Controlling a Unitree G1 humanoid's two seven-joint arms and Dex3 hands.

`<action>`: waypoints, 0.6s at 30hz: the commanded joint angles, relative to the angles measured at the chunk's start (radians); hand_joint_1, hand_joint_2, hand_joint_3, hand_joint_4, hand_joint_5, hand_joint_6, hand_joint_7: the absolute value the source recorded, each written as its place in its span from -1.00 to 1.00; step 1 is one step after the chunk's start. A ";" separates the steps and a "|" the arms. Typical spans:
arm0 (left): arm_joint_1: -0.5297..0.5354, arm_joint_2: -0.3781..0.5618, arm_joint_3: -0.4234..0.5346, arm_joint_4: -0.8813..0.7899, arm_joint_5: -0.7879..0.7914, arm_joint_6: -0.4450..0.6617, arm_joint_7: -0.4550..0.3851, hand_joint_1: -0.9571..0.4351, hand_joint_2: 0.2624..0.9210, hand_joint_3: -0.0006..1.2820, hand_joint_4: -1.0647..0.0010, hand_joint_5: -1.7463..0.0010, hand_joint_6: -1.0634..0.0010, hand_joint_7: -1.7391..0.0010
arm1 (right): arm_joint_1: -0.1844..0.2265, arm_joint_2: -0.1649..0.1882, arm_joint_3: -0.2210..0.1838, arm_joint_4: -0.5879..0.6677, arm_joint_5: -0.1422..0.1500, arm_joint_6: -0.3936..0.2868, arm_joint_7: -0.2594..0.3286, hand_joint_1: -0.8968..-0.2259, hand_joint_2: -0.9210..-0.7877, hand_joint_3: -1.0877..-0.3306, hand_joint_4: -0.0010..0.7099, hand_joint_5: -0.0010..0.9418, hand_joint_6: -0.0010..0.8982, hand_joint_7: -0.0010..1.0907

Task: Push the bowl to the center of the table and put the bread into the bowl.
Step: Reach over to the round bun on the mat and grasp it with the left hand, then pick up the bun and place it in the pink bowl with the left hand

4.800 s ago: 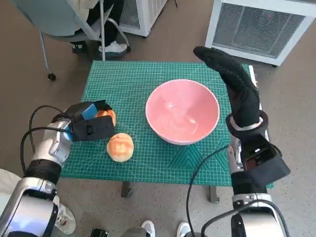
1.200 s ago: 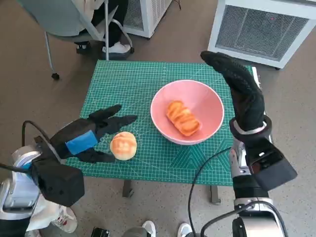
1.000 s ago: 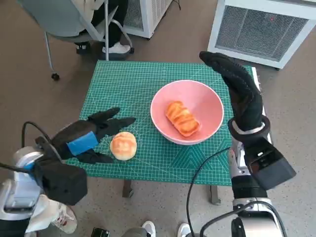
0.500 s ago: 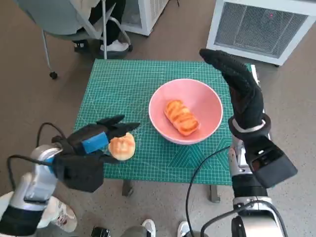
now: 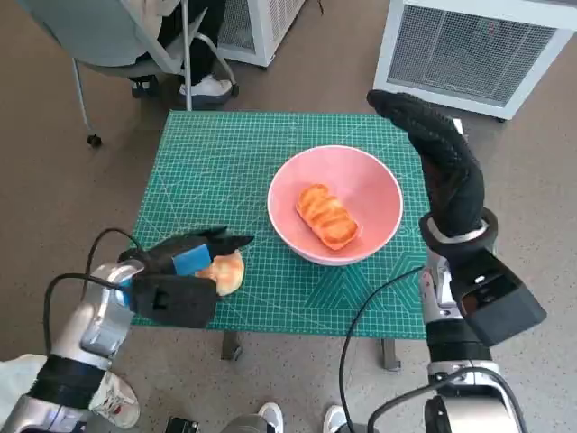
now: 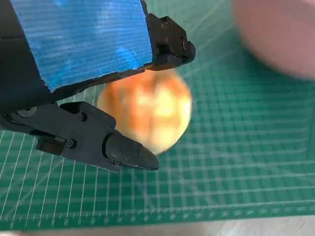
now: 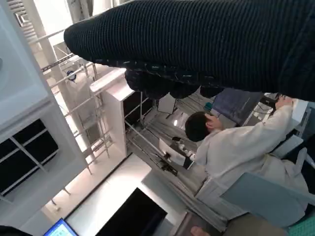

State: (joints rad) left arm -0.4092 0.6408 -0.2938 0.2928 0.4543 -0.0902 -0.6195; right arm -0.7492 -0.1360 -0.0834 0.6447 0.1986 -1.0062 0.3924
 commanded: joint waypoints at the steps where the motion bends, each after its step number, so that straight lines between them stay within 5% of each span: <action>1: -0.019 0.013 -0.022 0.036 0.046 -0.007 0.025 0.27 0.93 -0.97 0.27 0.91 0.05 0.85 | 0.024 -0.007 -0.002 0.005 -0.003 -0.002 0.004 -0.07 -1.00 -0.17 -0.25 -0.62 -1.00 0.43; 2: -0.017 0.016 -0.019 0.035 0.049 -0.013 0.034 0.27 0.94 -0.97 0.20 0.90 0.01 0.81 | 0.023 -0.007 -0.002 0.006 -0.002 -0.002 0.004 -0.07 -1.00 -0.18 -0.25 -0.62 -1.00 0.43; 3: -0.016 0.018 -0.017 0.035 0.051 -0.017 0.041 0.13 0.96 -0.86 0.00 0.79 0.02 0.30 | 0.023 -0.008 -0.001 0.007 -0.002 -0.002 0.005 -0.07 -1.00 -0.18 -0.25 -0.62 -1.00 0.43; 4: -0.012 0.024 -0.007 0.028 0.045 -0.028 0.049 0.04 0.98 -0.77 -0.03 0.61 0.05 -0.04 | 0.022 -0.007 -0.001 0.007 -0.001 -0.002 0.006 -0.06 -1.00 -0.18 -0.25 -0.62 -1.00 0.42; 5: -0.009 0.027 -0.001 0.024 0.040 -0.037 0.054 0.16 0.98 -0.76 -0.08 0.22 0.06 -0.18 | 0.022 -0.007 -0.001 0.008 0.000 -0.003 0.007 -0.07 -1.00 -0.18 -0.25 -0.62 -1.00 0.43; 8: -0.001 0.043 0.029 -0.002 0.006 -0.072 0.060 0.30 0.99 -0.78 -0.17 -0.24 0.04 -0.33 | 0.022 -0.006 0.001 0.009 0.002 -0.002 0.009 -0.07 -1.00 -0.18 -0.26 -0.61 -1.00 0.43; 10: 0.004 0.053 0.053 -0.036 -0.017 -0.081 0.058 0.34 1.00 -0.79 -0.20 -0.35 0.01 -0.35 | 0.022 -0.005 0.001 0.009 0.002 0.000 0.009 -0.07 -1.00 -0.18 -0.26 -0.61 -1.00 0.43; 18: 0.013 0.073 0.160 -0.247 -0.081 -0.019 0.048 0.37 0.98 -0.80 -0.19 -0.46 -0.07 -0.36 | 0.021 0.000 0.004 0.009 0.007 0.008 0.010 -0.07 -1.00 -0.19 -0.27 -0.60 -1.00 0.43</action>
State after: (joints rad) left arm -0.3945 0.6991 -0.1823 0.1415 0.4045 -0.1345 -0.5694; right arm -0.7489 -0.1395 -0.0811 0.6460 0.1973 -1.0106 0.3927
